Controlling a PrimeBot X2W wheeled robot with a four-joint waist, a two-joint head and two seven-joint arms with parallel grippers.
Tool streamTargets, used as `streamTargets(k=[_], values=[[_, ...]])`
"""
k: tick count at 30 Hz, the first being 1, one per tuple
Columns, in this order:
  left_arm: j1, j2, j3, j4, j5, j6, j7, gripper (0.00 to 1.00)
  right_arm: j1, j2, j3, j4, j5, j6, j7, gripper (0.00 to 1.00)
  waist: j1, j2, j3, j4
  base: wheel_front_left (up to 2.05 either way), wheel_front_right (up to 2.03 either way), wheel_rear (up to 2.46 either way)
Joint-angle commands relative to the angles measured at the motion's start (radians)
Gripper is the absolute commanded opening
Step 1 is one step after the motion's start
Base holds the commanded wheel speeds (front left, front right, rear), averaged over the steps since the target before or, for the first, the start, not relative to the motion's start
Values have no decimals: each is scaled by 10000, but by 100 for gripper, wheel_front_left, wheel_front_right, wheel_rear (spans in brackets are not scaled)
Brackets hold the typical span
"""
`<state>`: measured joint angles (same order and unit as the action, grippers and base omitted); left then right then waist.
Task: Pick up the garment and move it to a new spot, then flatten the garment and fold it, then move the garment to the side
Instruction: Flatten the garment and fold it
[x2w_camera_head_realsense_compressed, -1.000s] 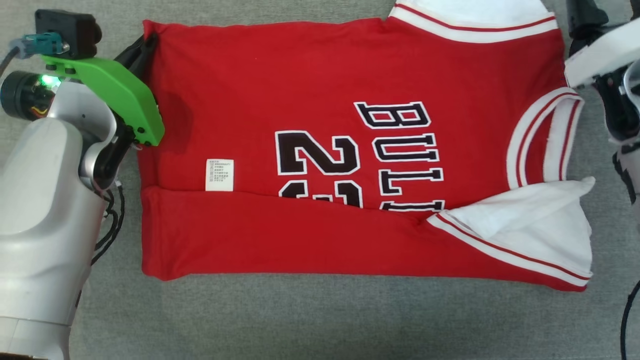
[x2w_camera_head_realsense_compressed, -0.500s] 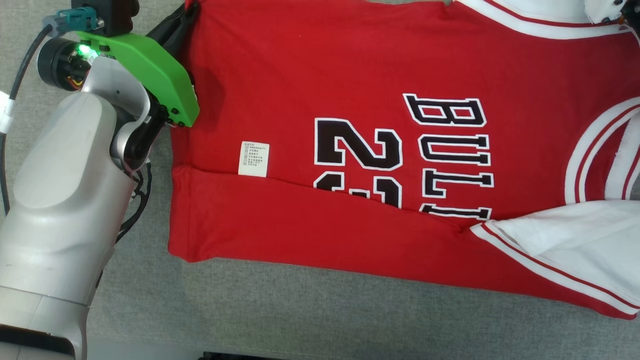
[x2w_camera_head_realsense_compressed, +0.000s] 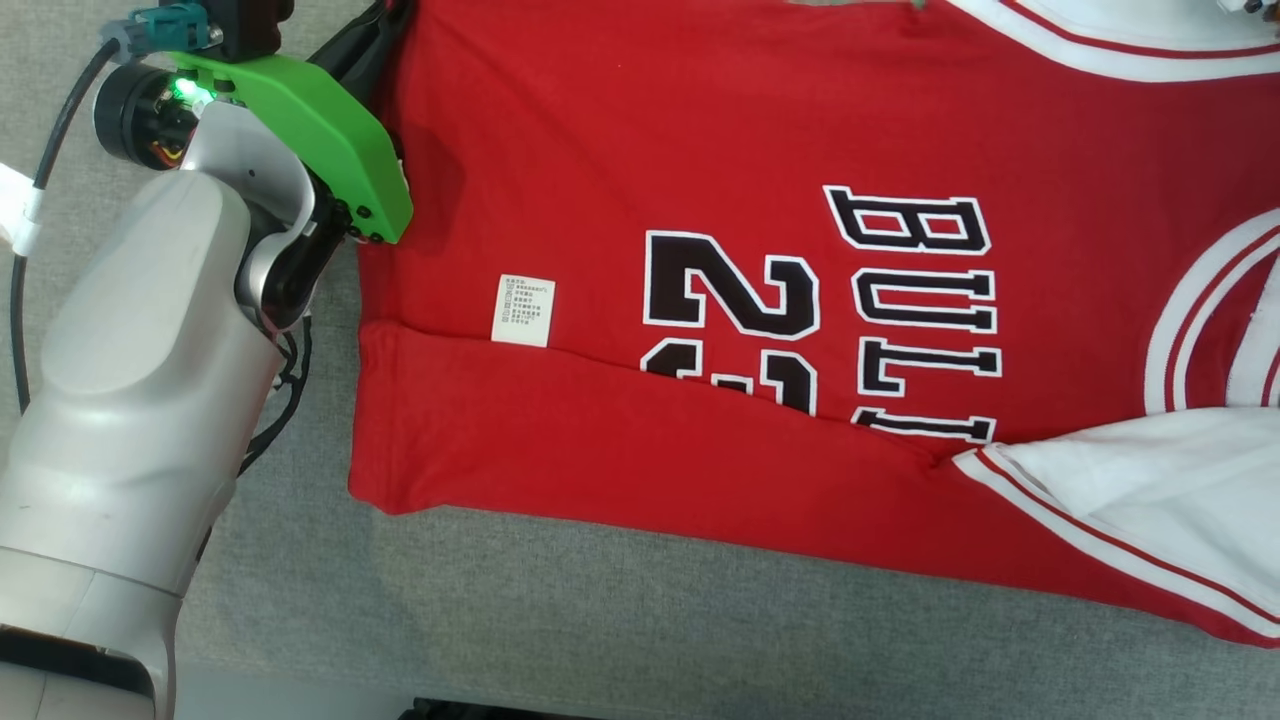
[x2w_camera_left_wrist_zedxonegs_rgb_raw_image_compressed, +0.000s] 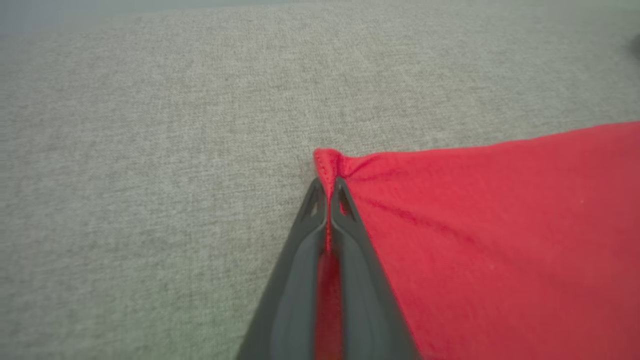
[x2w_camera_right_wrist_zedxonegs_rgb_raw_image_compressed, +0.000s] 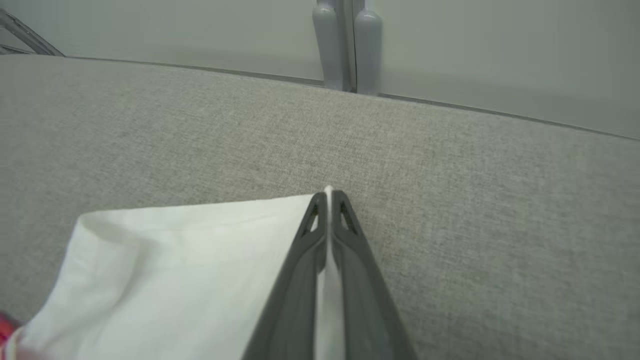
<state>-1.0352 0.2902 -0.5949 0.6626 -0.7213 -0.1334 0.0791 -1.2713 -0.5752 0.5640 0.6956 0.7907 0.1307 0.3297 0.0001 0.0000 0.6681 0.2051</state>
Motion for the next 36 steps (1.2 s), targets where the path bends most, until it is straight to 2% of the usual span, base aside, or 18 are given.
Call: streamTargets(k=[1, 10, 18, 24, 29, 36], values=[[-76, 193, -9, 188, -39, 45, -69, 0, 165, -107, 56, -130, 143, 0, -267, 0, -1, 0, -128, -74, 0, 0, 0], [77, 651, -14, 216, -116, 55, -346, 0, 1300, -700, 398, -1440, 1153, 0, -2167, 0, -1, 0, -969, -639, 0, 0, 0], [1176, 1256, 49, -622, -205, 435, -358, 0, 3250, -1180, 419, -3197, 1965, 0, -3508, 0, -1, 0, -1792, -1254, 0, 0, 0], [2748, 1944, 207, -1949, -355, 1031, -465, 0, 5325, -1183, 297, -4409, 2300, 0, -4473, 0, -1, 0, -2355, -1732, 0, 0, 0], [4280, 2481, 412, -3416, -546, 1772, -530, 0, 7131, -1045, -20, -5176, 2593, 1, -5167, 0, -1, 0, -2662, -1986, 0, 0, 0], [6122, 3011, 602, -5120, -854, 2656, -383, 0, 9271, -696, -617, -5919, 2703, 1, -5610, 0, -1, 0, -2983, -2201, 0, 0, 0]])
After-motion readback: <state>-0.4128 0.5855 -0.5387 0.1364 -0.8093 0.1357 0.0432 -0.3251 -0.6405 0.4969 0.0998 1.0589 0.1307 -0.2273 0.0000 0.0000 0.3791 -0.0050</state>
